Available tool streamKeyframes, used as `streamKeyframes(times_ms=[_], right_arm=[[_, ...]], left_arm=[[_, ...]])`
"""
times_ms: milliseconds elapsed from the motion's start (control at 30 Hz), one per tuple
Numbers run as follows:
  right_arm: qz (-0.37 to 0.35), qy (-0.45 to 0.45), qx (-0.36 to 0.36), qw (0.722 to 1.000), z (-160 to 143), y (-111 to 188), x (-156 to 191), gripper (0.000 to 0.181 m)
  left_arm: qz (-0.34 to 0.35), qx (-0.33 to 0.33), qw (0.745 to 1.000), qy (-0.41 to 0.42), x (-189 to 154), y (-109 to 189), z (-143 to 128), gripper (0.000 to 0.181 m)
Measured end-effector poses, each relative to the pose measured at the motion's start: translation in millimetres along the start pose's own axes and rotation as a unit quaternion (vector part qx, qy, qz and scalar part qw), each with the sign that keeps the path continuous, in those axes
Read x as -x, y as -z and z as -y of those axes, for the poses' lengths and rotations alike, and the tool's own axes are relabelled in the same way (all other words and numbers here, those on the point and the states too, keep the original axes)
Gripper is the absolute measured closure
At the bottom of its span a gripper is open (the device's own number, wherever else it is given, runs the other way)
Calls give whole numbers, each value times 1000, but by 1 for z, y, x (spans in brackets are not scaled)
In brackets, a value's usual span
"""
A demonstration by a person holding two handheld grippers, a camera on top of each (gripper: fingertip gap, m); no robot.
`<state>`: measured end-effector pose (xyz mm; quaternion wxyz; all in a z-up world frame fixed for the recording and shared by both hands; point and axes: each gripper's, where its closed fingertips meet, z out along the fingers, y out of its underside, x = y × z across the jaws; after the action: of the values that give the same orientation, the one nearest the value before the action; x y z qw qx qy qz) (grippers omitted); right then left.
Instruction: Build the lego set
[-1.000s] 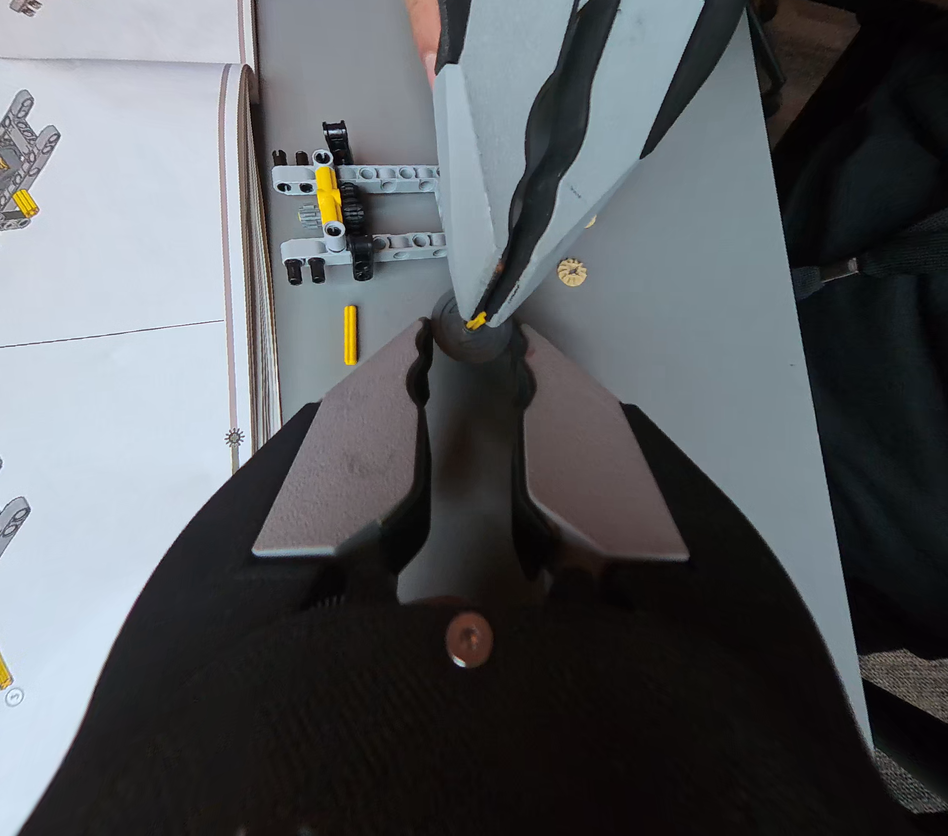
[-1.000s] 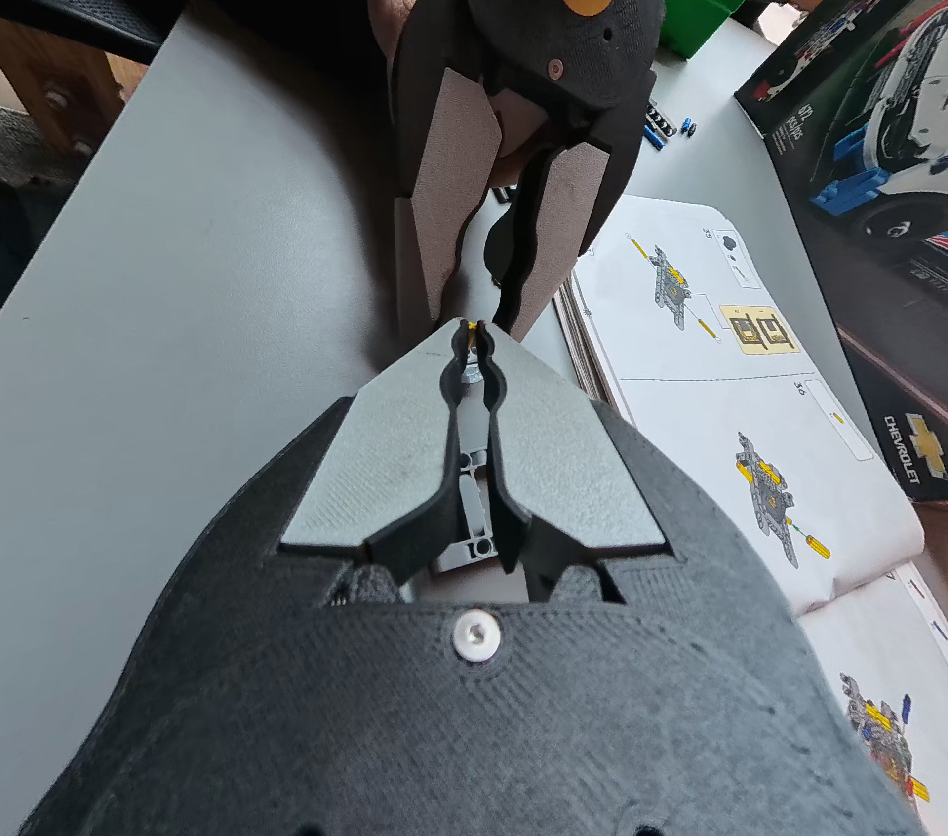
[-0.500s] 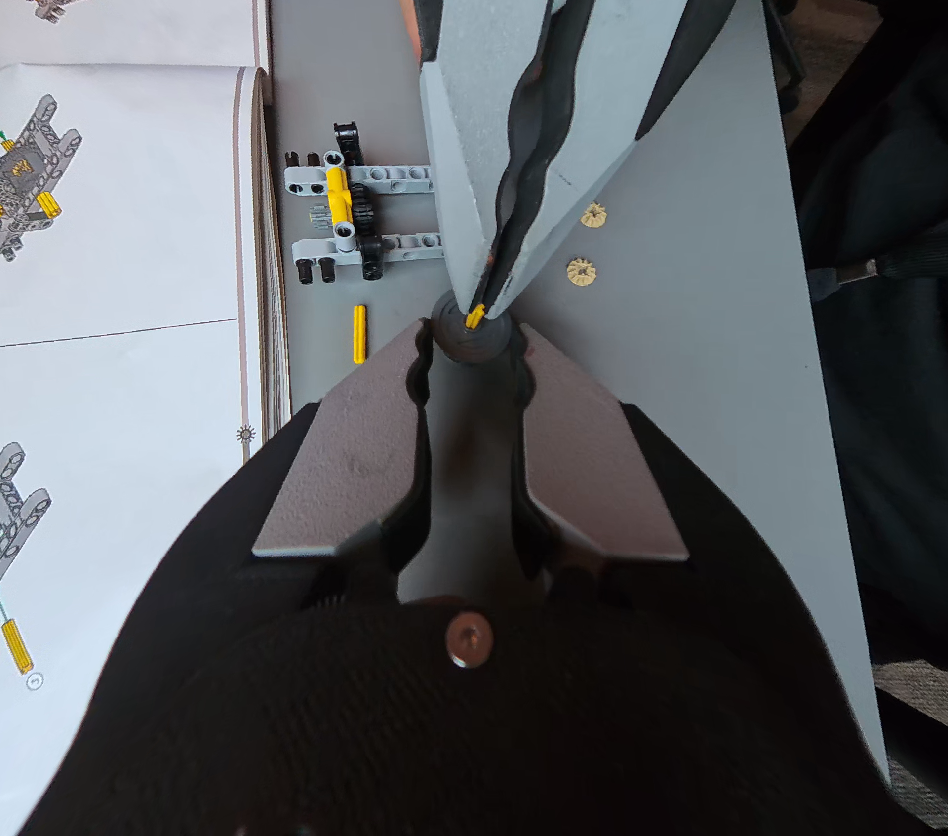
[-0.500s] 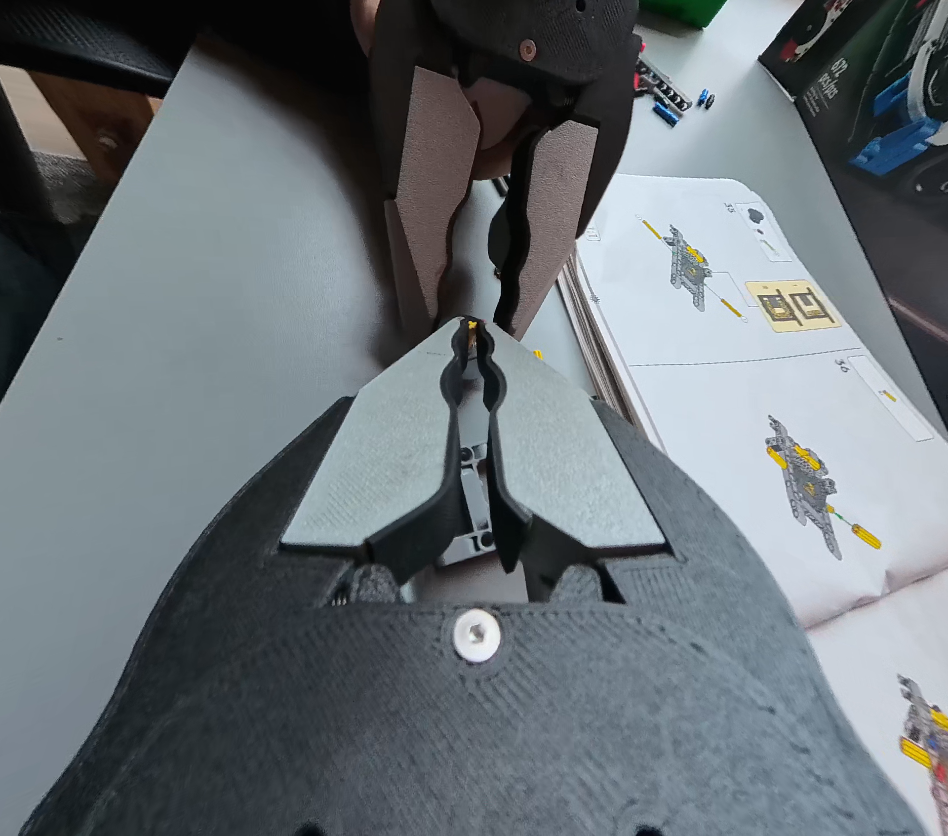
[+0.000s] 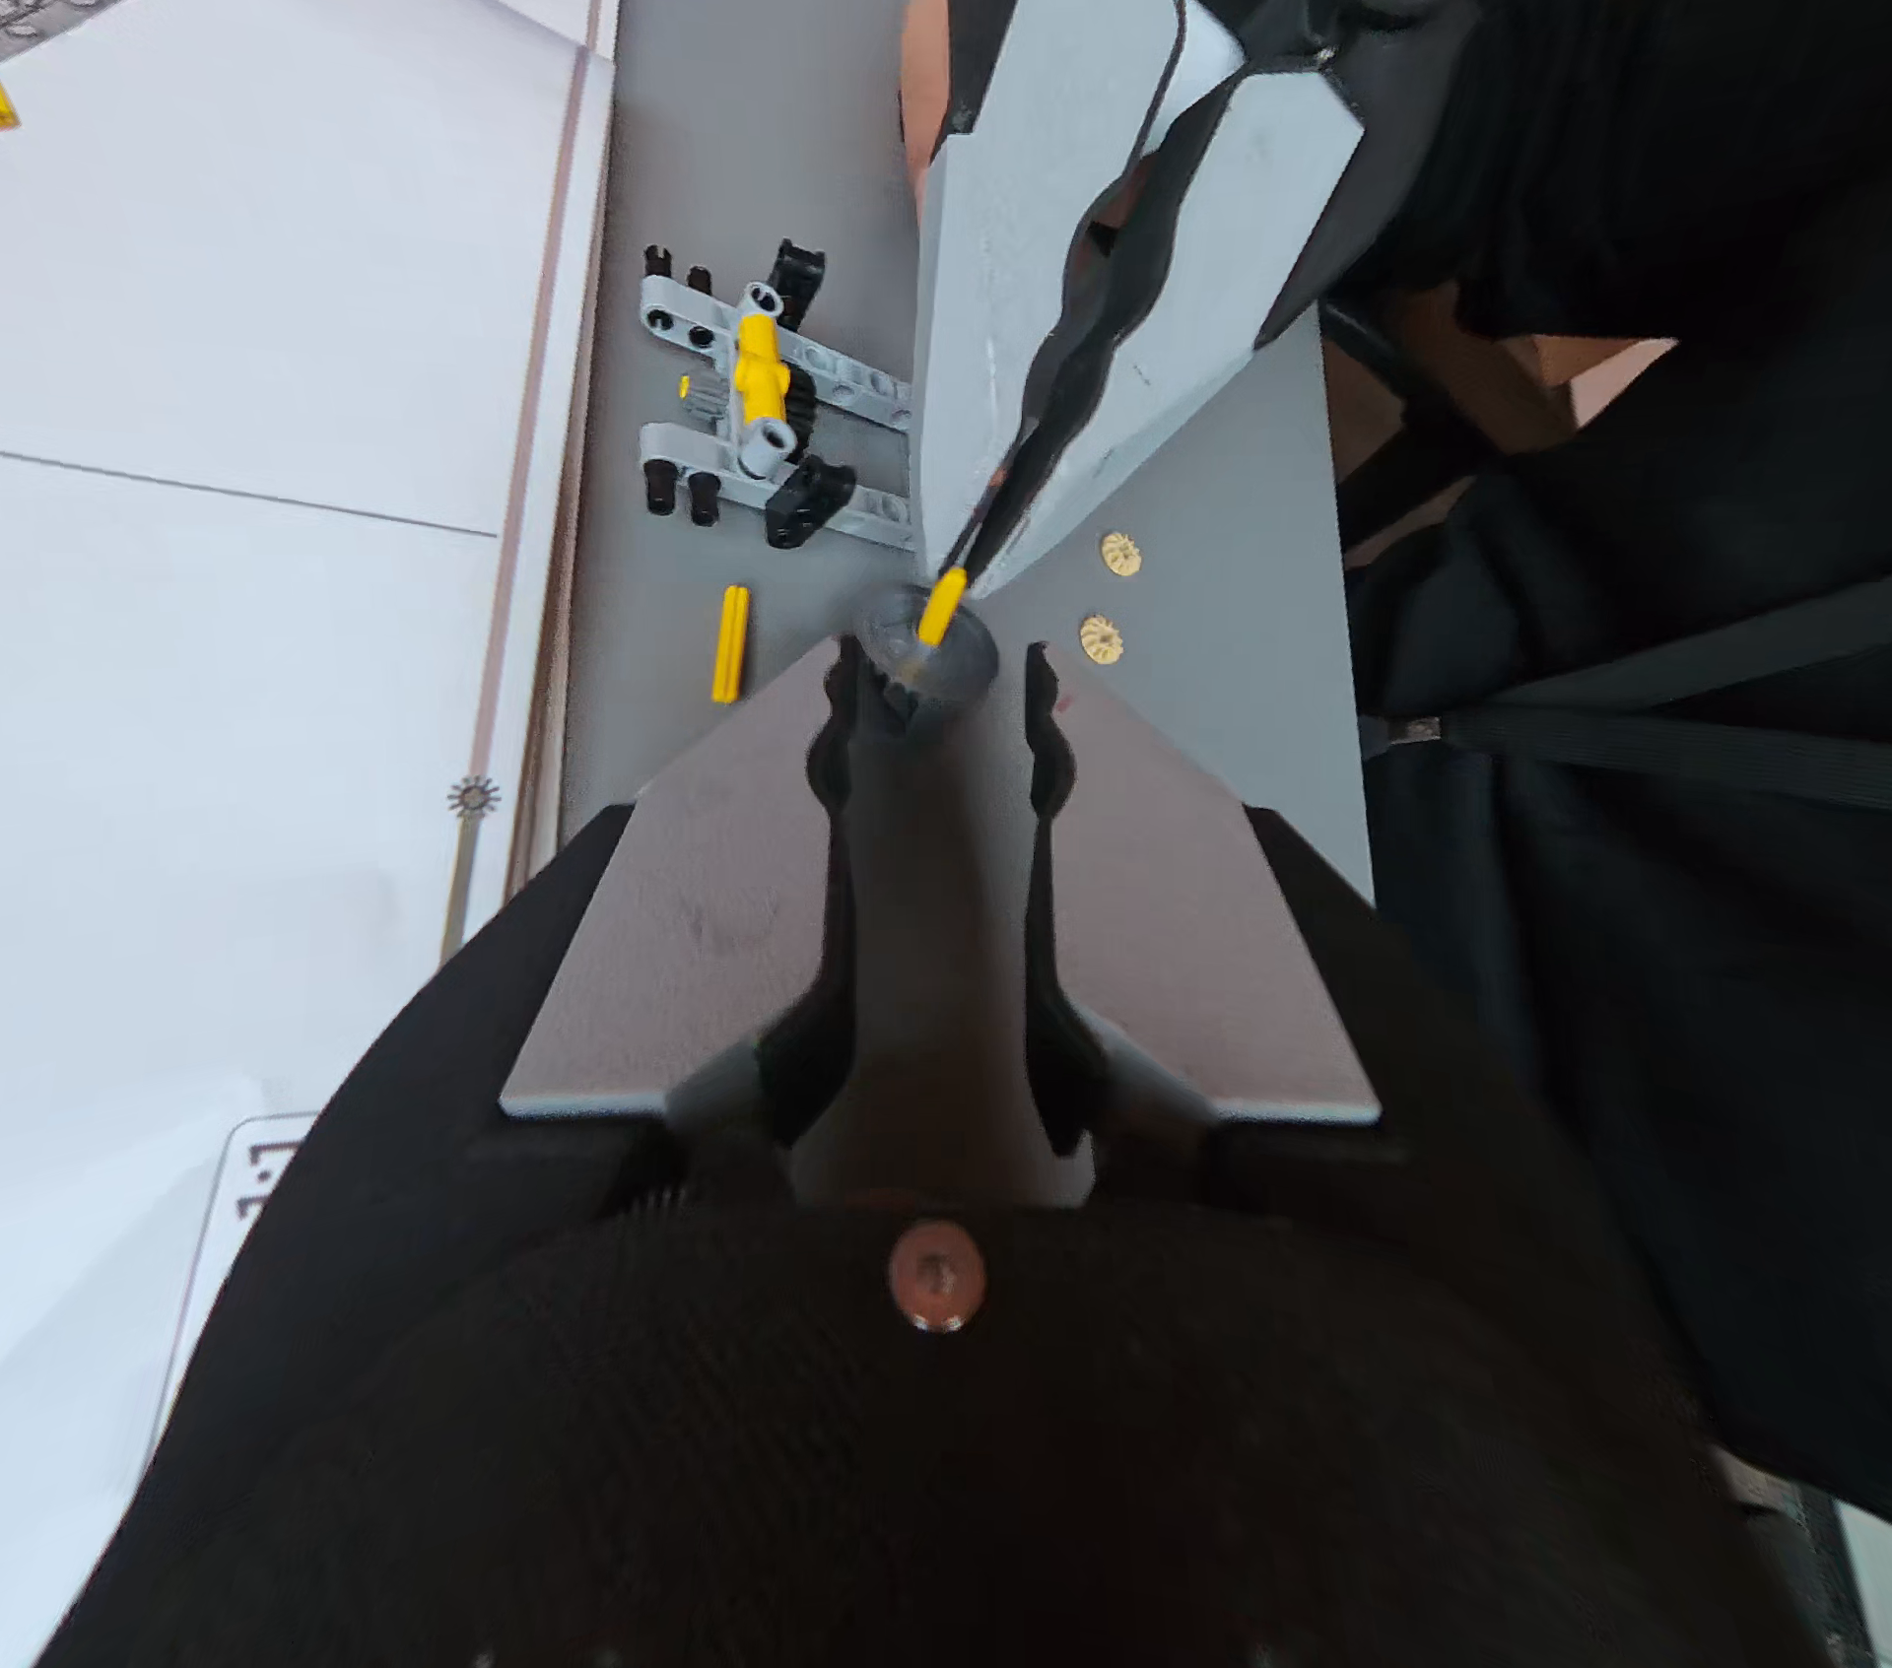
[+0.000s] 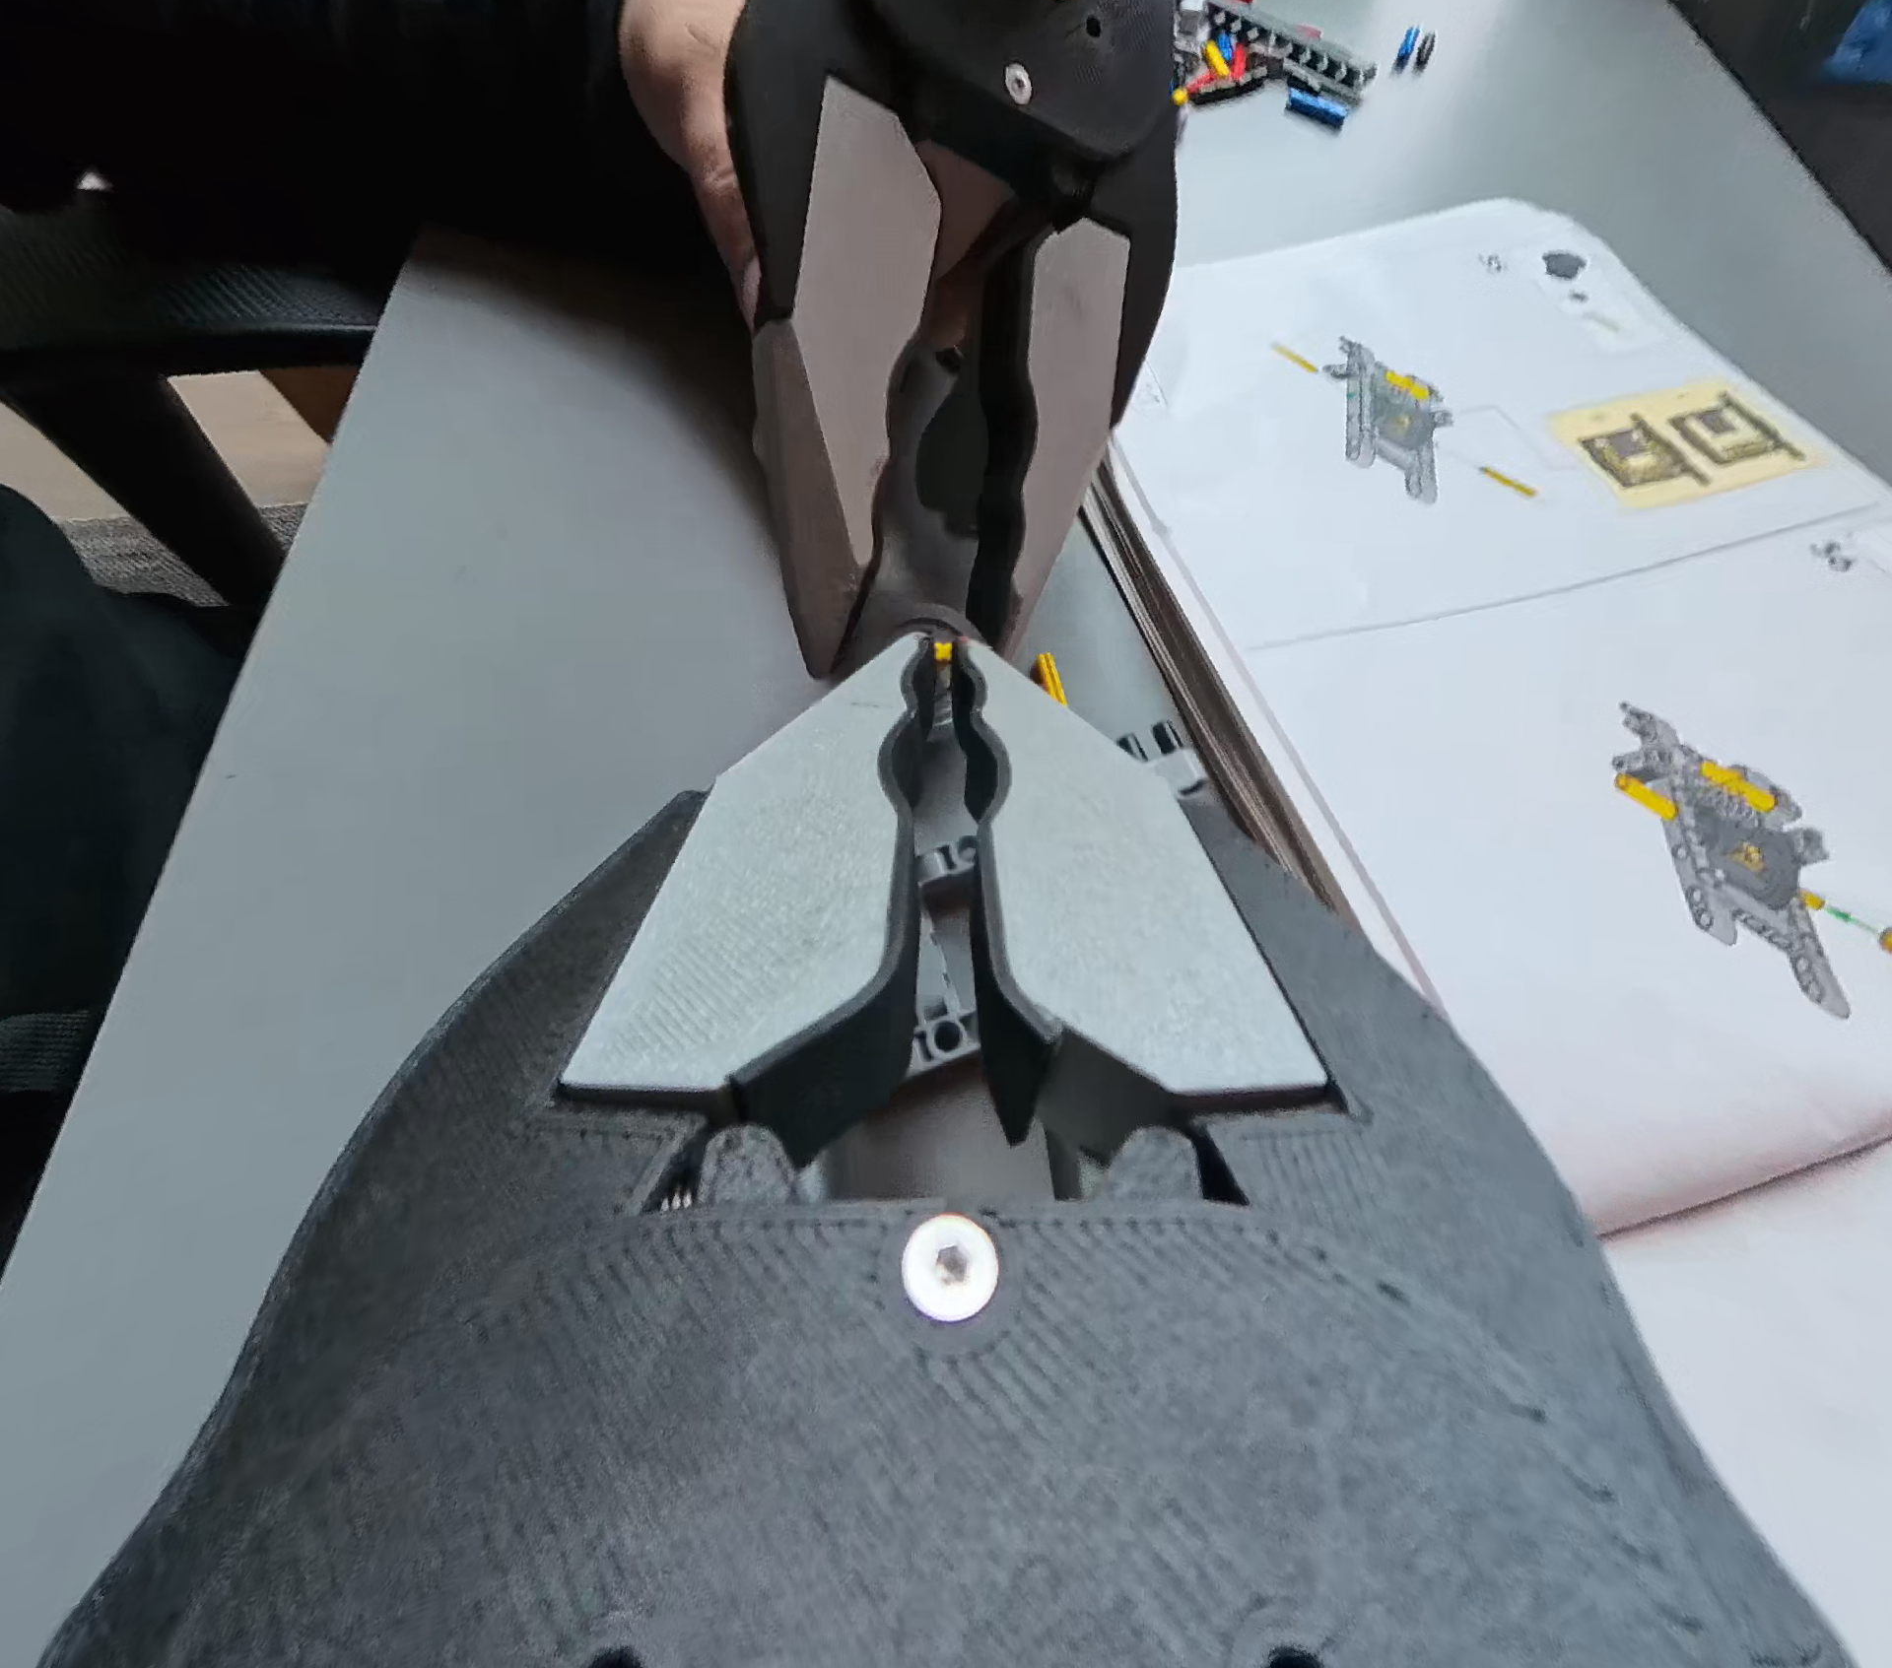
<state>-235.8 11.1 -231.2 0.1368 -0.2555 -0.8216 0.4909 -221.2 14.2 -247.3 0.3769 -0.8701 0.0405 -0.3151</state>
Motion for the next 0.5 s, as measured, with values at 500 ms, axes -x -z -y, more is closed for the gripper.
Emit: streamKeyframes(times_ms=[500], right_arm=[[9,-88,6,996,-5,2,-16,181]], left_arm=[[103,50,987,-110,15,-4,-10,163]])
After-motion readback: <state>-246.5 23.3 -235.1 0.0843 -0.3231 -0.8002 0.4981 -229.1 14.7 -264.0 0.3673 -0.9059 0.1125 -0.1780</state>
